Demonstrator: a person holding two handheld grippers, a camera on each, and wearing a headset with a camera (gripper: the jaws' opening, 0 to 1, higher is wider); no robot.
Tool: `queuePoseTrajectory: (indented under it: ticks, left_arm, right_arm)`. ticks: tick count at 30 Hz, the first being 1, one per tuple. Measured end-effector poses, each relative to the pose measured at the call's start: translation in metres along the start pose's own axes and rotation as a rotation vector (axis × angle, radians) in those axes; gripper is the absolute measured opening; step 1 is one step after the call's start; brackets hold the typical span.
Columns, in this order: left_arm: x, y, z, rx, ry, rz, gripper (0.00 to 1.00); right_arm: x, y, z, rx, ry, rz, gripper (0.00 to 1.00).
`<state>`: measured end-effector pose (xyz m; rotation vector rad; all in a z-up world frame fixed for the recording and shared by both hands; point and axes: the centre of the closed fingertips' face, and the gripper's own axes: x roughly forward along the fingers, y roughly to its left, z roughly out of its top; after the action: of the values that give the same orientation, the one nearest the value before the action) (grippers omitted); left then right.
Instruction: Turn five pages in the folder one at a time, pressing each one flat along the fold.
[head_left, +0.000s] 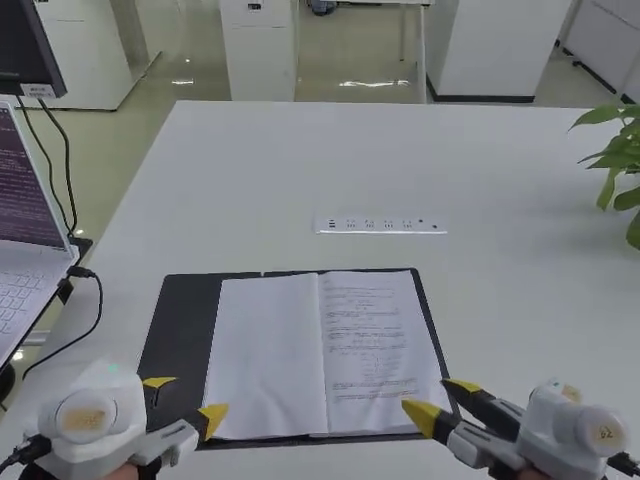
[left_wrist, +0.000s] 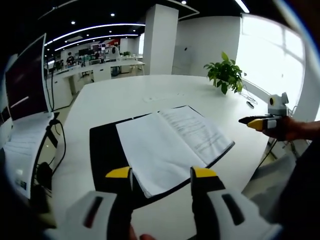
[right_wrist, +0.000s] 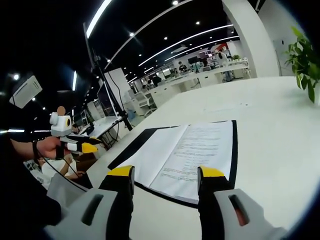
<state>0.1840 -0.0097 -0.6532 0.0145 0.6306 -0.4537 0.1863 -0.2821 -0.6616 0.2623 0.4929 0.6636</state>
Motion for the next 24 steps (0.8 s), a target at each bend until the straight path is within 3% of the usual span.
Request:
queuePoseTrajectory:
  ticks: [6, 12, 24]
  left_arm:
    - [-0.004, 0.002, 0.001, -0.006, -0.005, 0.007, 0.51]
    - [-0.011, 0.001, 0.003, -0.007, -0.017, 0.009, 0.56]
    - [-0.013, 0.001, -0.007, -0.025, -0.001, 0.020, 0.60]
  right_arm:
    - [-0.005, 0.000, -0.004, -0.041, 0.034, -0.005, 0.53]
    - [-0.008, -0.001, -0.002, -0.023, 0.017, -0.007, 0.55]
    - [-0.017, -0.006, -0.009, -0.004, 0.011, -0.031, 0.58]
